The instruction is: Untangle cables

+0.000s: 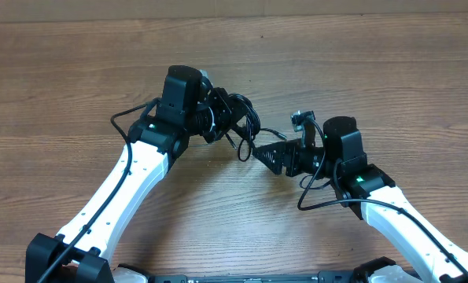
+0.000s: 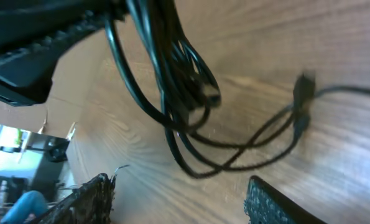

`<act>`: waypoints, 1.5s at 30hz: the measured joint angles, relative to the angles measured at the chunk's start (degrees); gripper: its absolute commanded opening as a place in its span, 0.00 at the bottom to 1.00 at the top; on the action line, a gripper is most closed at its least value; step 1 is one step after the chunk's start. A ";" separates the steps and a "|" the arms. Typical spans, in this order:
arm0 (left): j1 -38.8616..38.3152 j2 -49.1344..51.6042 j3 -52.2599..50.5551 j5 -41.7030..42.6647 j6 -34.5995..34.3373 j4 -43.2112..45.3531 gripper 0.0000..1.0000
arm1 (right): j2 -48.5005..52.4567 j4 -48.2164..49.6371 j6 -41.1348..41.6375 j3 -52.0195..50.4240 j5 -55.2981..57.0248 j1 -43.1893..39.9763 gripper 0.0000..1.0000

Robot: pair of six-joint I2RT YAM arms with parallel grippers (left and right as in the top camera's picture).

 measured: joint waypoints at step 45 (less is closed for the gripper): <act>0.00 -9.14 0.00 4.39 -5.44 5.70 0.04 | 0.00 14.03 -11.54 0.00 -6.88 0.00 0.68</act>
